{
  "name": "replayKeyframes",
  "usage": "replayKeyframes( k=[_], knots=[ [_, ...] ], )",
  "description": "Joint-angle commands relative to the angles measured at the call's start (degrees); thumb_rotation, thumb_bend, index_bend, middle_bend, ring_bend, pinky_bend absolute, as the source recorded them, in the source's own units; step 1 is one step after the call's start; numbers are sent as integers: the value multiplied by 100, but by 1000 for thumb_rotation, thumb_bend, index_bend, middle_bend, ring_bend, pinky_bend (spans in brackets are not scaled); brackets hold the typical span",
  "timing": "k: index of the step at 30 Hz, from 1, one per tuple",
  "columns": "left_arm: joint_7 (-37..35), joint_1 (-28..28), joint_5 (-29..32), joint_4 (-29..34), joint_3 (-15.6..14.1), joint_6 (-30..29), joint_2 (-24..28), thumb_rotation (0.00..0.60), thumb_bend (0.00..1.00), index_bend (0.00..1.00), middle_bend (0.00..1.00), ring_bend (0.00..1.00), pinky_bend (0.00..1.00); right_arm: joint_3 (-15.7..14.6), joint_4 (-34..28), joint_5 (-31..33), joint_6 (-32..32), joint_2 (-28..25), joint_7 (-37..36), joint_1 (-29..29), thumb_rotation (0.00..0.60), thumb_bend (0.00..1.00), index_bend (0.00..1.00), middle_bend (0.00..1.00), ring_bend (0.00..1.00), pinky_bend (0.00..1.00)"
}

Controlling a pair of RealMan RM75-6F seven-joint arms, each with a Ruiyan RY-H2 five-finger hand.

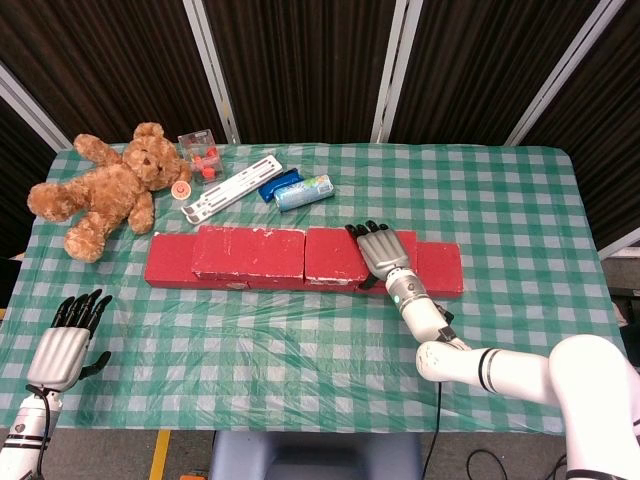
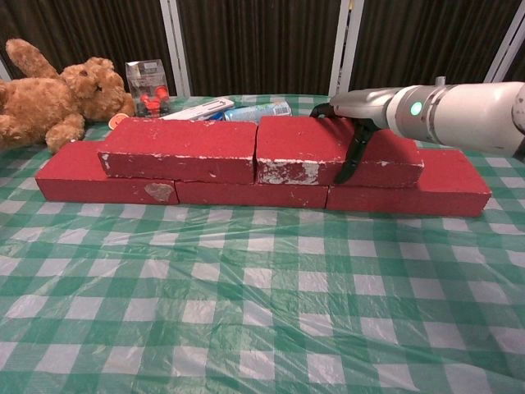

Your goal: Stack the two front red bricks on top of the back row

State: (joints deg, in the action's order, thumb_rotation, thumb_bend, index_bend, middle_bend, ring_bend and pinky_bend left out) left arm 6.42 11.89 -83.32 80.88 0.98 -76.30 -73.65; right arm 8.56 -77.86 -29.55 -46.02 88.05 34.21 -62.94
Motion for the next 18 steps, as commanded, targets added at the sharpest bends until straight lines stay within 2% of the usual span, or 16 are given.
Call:
replayKeyframes(
  k=[1,4,7,18],
  knots=[
    [6,-1,1,7,1,0,6,600,292,0,0,0,59,-6,2,32,16,6,3,-7,600,87,172,203,157,275],
    [18,0,5,17,0,12,11,600,292,0,0,0,59,-21,28,23,-12,33,26,-15,600,86,69,132,123,253],
    [11,0,5,24,2,14,16,600,292,0,0,0,59,8,13,10,25,37,-47,-4,600,86,14,109,109,246],
    [-9,-8,4,32,11,1,25,600,293,0,0,0,59,-28,-36,103,70,26,-7,-47,600,86,1,101,103,239]
  ],
)
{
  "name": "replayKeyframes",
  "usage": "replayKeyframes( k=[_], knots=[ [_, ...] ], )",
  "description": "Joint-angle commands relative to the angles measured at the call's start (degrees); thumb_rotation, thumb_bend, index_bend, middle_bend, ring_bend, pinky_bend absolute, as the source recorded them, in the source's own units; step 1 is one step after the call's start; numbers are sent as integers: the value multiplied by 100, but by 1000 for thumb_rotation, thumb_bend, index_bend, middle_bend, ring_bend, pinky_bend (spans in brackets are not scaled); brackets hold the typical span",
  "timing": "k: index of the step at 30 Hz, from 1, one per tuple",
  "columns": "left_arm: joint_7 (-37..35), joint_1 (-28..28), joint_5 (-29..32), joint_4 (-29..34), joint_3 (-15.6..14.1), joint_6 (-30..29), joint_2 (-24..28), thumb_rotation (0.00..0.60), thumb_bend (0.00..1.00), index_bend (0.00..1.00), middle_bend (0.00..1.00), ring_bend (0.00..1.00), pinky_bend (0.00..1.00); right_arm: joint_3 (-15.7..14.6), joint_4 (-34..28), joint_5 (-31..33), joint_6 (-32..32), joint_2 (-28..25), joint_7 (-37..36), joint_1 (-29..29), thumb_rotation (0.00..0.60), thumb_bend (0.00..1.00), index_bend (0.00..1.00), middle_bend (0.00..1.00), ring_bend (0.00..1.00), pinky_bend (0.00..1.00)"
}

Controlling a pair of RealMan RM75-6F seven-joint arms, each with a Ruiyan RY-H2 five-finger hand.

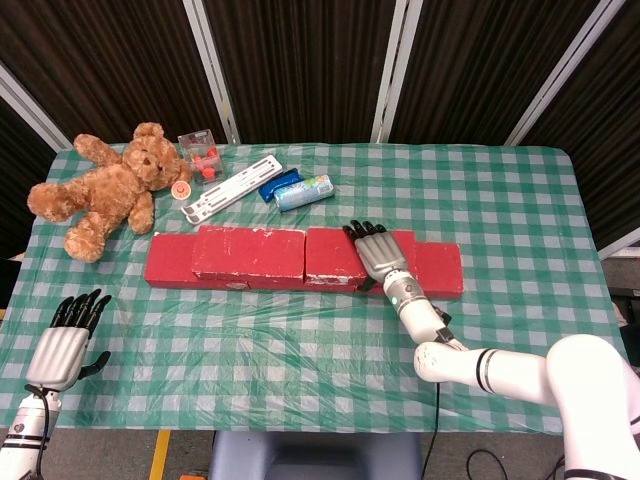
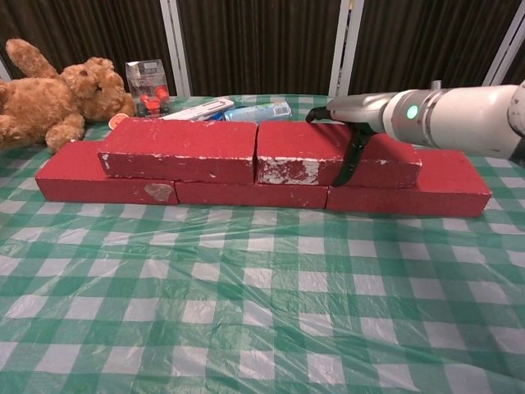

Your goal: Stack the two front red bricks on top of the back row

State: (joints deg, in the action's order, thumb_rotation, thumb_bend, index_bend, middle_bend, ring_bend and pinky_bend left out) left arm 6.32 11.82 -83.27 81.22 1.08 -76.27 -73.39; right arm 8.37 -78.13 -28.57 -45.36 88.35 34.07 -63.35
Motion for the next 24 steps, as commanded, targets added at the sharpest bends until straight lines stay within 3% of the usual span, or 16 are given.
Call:
replayKeyframes(
  k=[1,24],
  knots=[
    [1,-1,-2,-3,1,-3,-3,600,293,0,0,0,59,-13,-16,13,3,-5,12,-9,600,86,1,101,103,239],
    [15,-6,-30,9,-1,-19,-12,600,294,0,0,0,59,-2,-391,-27,-94,-220,-112,9,600,86,1,102,103,238]
  ],
)
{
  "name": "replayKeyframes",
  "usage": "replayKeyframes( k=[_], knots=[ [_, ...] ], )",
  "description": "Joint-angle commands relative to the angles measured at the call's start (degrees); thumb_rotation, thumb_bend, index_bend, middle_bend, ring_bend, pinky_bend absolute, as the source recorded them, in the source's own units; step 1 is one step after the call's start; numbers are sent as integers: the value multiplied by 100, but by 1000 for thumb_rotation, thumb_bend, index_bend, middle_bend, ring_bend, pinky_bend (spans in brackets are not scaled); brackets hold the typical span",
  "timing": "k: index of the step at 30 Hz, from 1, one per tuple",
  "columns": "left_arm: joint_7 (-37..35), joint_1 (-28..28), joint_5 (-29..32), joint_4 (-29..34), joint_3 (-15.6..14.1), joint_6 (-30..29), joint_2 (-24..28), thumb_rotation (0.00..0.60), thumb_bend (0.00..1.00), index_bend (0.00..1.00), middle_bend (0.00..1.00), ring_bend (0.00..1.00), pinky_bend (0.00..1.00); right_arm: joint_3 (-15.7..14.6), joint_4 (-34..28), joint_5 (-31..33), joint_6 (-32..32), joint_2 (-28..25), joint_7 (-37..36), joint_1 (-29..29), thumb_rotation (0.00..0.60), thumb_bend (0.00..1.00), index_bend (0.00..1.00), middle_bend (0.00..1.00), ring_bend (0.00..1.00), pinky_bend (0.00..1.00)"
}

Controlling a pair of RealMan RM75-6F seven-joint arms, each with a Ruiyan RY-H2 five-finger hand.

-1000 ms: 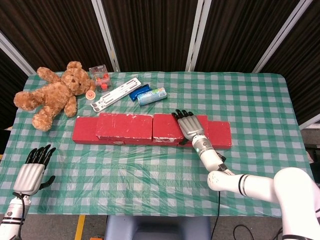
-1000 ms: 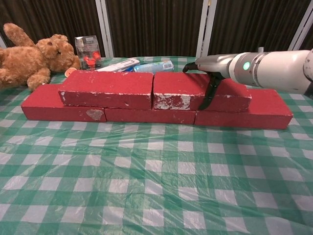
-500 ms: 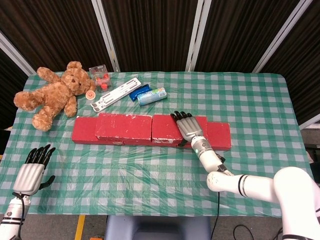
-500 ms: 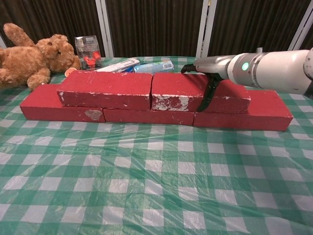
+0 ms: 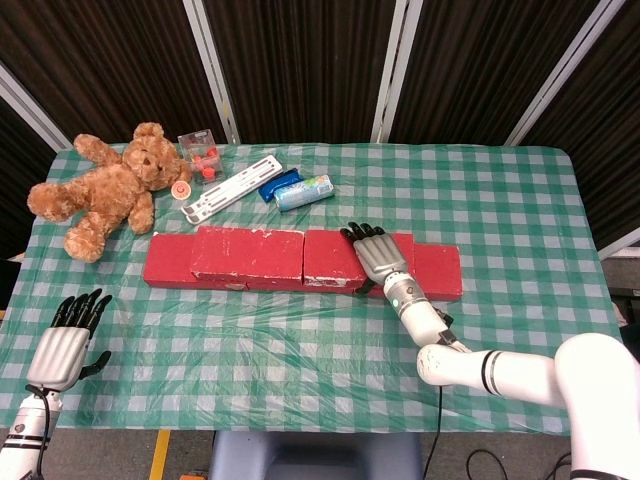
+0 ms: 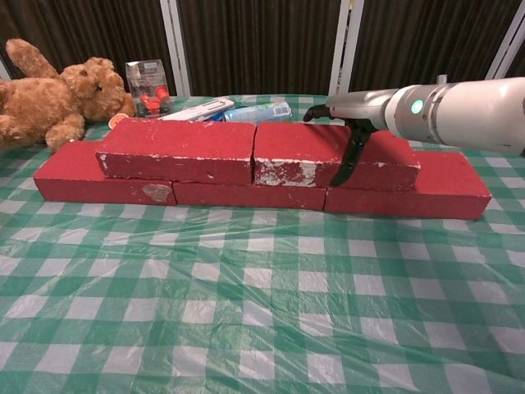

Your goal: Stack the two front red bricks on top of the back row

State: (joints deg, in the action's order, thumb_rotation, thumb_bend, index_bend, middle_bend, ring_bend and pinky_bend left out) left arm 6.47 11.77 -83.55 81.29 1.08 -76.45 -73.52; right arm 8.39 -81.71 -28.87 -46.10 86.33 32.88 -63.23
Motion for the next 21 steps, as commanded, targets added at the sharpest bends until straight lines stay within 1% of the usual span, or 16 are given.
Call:
replayKeyframes(
  k=[1,10,12,13,16,18,21],
  knots=[
    [-1,-1,-1,1,-2,1,1,600,293,0,0,0,59,-5,-55,4,-31,-28,9,-5,600,86,1,102,103,238],
    [6,-8,-39,16,-15,-24,4,600,293,0,0,0,59,-20,-123,12,-117,-63,4,5,600,86,0,101,100,226],
    [6,-8,-58,18,-20,-34,5,600,292,0,0,0,60,-3,-209,-42,-180,-135,-43,46,600,86,0,93,83,206],
    [2,-12,-65,19,-21,-44,7,600,292,0,0,0,59,5,-276,-95,-237,-190,-80,85,600,86,0,79,57,177],
    [-7,-33,-95,21,-18,-112,14,600,293,0,0,0,60,-17,-639,-418,-496,-486,-246,305,600,86,0,18,3,93],
    [-15,-51,-119,28,-22,-157,19,600,293,0,0,0,59,-78,-957,-841,-712,-760,-448,548,600,86,0,1,0,63],
    [-2,-68,-149,49,-34,-197,25,600,293,0,0,0,60,-227,-1372,-1402,-995,-1218,-719,933,600,86,0,0,0,32]
  ],
)
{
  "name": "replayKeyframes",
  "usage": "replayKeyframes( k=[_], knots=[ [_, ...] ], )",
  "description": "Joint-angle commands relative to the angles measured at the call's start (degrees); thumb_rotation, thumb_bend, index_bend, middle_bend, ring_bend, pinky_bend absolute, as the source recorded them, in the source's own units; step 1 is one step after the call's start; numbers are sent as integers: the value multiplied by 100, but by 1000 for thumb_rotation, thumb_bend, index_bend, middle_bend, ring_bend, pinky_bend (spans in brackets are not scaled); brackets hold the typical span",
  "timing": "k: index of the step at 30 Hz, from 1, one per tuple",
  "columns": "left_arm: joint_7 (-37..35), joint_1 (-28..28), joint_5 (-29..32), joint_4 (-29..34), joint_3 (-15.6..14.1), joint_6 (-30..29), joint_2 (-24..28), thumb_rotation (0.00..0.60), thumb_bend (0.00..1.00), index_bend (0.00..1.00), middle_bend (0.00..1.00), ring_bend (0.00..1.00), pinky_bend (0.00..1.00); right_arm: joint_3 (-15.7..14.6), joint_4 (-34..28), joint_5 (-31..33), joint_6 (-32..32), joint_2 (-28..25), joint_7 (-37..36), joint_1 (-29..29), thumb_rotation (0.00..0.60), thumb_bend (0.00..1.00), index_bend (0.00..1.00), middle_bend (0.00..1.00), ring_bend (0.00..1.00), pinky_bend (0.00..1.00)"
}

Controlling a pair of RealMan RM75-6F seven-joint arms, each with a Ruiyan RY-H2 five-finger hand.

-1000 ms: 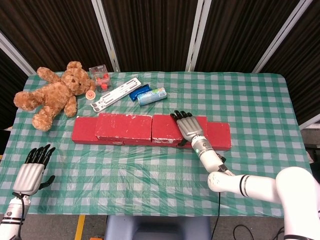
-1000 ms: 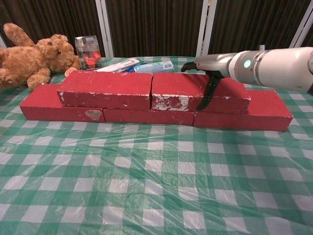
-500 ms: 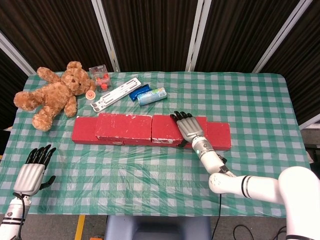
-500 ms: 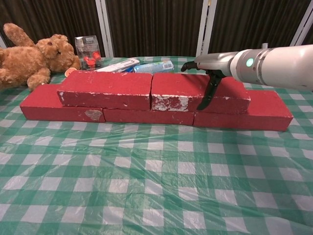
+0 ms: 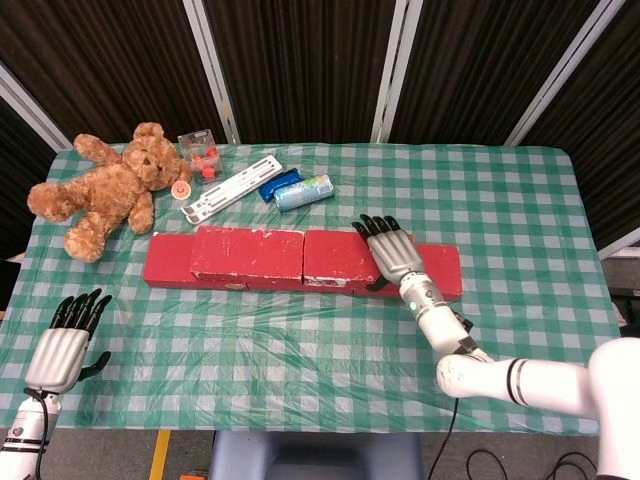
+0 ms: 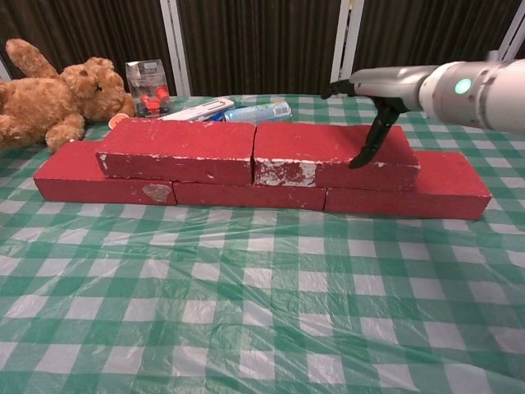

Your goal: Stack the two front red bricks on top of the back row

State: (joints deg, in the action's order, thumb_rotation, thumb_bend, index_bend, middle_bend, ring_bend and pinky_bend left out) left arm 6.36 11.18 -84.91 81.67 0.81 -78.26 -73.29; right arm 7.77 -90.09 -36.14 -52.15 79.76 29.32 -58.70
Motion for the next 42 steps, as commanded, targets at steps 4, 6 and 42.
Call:
replayKeyframes(
  k=[4,6,42],
  knots=[
    [70,-13,-43,36,-25,-24,-10,600,295,0,0,0,59,-407,-682,-1102,-532,-1082,-517,860,600,86,6,0,0,6],
    [102,-13,-59,49,-35,-23,-23,600,294,0,0,0,59,-528,-594,-1213,-526,-1243,-534,1005,600,86,53,0,0,0],
    [144,3,-68,66,-47,34,-34,600,295,0,0,0,60,-604,78,-1457,467,-784,-572,1260,600,86,239,0,0,0]
  ],
)
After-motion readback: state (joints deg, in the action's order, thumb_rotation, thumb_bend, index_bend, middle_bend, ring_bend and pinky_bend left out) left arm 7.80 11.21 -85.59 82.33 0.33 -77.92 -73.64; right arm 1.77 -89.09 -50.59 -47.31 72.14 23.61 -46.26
